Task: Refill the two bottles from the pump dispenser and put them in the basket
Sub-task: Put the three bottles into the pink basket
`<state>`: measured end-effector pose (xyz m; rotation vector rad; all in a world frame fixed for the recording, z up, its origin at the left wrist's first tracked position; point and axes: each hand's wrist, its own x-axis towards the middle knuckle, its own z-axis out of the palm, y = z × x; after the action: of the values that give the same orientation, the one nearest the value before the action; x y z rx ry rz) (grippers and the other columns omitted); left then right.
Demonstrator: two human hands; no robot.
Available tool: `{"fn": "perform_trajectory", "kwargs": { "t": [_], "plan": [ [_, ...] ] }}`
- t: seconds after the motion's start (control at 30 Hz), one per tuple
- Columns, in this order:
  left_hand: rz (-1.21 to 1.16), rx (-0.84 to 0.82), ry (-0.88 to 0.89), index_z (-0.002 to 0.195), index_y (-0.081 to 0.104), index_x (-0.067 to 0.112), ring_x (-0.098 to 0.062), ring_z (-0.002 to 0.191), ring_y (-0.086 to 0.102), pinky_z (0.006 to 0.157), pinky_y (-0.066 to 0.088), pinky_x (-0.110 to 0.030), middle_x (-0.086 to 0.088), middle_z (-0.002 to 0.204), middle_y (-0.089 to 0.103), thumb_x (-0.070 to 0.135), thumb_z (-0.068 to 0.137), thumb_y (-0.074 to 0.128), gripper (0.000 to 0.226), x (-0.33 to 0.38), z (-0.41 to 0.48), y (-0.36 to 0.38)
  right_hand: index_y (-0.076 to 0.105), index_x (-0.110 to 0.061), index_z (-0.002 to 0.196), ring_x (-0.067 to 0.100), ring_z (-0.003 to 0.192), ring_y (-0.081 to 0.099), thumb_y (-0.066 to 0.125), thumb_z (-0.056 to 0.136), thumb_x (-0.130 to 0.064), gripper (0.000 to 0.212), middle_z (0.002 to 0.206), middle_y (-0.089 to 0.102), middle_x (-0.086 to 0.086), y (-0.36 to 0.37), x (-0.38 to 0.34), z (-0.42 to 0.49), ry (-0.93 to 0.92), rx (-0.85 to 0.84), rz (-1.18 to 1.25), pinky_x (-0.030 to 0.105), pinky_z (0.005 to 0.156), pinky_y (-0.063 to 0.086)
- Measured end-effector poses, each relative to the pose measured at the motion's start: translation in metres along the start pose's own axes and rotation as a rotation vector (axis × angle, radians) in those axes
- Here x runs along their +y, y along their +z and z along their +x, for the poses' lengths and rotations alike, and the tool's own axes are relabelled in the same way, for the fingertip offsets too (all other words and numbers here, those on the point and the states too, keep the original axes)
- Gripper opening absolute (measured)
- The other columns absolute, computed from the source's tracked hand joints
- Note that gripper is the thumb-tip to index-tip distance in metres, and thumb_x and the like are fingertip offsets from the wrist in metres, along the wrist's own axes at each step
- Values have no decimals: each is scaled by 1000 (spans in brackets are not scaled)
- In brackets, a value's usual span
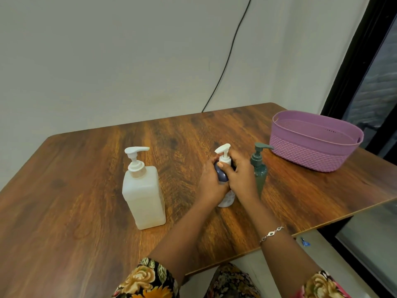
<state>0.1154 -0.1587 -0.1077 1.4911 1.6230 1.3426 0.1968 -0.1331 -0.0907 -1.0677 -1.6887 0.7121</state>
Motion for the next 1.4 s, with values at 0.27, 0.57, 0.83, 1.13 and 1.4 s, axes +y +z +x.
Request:
{"fn": "perform_trajectory", "kwargs": {
  "t": [0.27, 0.57, 0.83, 1.13, 1.4],
  "plan": [
    [254, 135, 160, 145, 24, 15, -18, 143, 17, 117, 20, -38, -3, 154, 21, 26, 85, 65, 74, 2, -14, -5, 35, -13, 138, 9, 123, 44, 70, 79, -5, 70, 135, 47, -1, 3, -8, -15, -14, 217, 151, 24, 102, 38],
    [154, 785, 618, 127, 39, 10, -23, 132, 35, 110, 30, -37, -8, 135, 39, 21, 90, 49, 40, 1, -84, -52, 46, -12, 120, 9, 114, 45, 59, 82, -10, 40, 119, 45, 3, 24, -37, -67, -456, 377, 100, 21, 96, 38],
    [-83, 936, -52, 127, 48, 14, -14, 116, 49, 86, 40, -18, -1, 127, 51, 44, 95, 36, 45, -13, -82, -110, 29, -24, 141, -8, 122, 26, 68, 82, -31, 71, 137, 30, -18, 69, -56, -61, -238, -461, -8, 6, 97, 23],
    [-401, 789, -343, 107, 64, 14, -8, 71, 62, 48, 47, -15, 0, 85, 66, 46, 98, 22, 53, 3, -75, -129, 35, -25, 134, 11, 123, 44, 77, 71, -9, 77, 130, 46, -11, 93, -64, -42, 62, -596, 190, 36, 104, 40],
    [-423, 621, -253, 95, 65, 13, 2, 55, 63, 43, 45, -11, -1, 78, 66, 49, 96, 21, 56, 36, -43, -147, 37, -25, 132, 6, 116, 44, 78, 70, -10, 76, 122, 45, -15, 78, -93, 2, 11, -515, 197, 31, 99, 41]
  ]
}}
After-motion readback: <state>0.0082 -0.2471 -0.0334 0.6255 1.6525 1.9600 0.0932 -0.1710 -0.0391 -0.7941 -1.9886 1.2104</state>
